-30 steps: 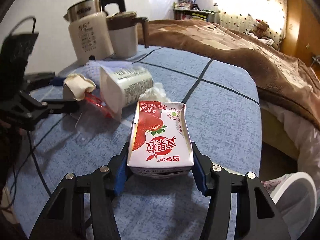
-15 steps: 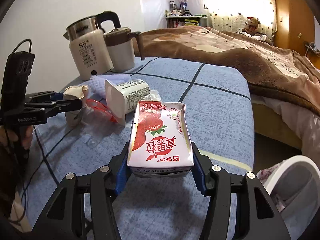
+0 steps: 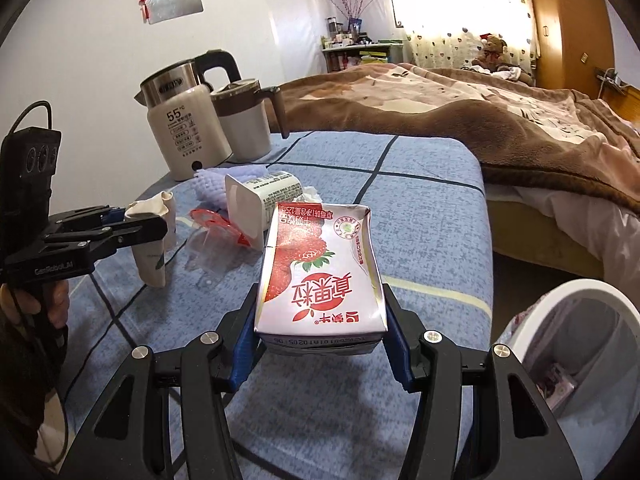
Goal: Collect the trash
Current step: 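Carry the pink carton over the bin with the right tool while the left tool carries the tissue-wrapped bag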
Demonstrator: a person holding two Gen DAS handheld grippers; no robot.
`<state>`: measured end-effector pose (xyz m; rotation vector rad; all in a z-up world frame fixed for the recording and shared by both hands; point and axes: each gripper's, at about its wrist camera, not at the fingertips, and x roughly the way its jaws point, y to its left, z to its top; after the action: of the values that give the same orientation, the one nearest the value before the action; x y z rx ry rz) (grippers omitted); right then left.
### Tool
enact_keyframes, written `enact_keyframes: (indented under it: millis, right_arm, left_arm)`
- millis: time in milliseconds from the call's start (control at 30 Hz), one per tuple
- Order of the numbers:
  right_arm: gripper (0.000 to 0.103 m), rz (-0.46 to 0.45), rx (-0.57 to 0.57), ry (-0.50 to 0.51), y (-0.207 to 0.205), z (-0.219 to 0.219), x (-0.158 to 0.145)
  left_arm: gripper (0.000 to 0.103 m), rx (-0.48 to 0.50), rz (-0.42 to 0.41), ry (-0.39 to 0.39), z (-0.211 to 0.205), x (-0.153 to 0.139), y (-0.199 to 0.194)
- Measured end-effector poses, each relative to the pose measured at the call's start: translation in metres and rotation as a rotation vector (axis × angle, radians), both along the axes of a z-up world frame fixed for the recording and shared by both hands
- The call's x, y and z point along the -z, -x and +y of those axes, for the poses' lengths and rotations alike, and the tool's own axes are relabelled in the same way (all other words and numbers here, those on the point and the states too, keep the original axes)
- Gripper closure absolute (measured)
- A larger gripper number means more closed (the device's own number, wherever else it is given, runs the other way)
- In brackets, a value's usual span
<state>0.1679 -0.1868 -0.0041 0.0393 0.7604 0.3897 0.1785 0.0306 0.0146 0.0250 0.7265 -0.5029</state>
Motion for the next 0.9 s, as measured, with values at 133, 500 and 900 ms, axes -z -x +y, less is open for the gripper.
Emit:
enact_keyframes:
  millis: [133, 500, 900]
  right_arm:
    - [0.048, -0.014, 0.016, -0.031, 0.011, -0.010, -0.007]
    - [0.048, -0.041, 0.109, -0.057, 0.045, -0.059, -0.031]
    - [0.048, -0.042, 0.305, -0.020, 0.081, -0.141, -0.044]
  left_arm:
    - [0.062, 0.034, -0.018, 0.023, -0.015, -0.011, 0.009]
    - [0.061, 0.152, -0.018, 0.048, -0.082, -0.024, 0.024]
    - [0.061, 0.324, 0.017, 0.112, -0.179, -0.030, 0.032]
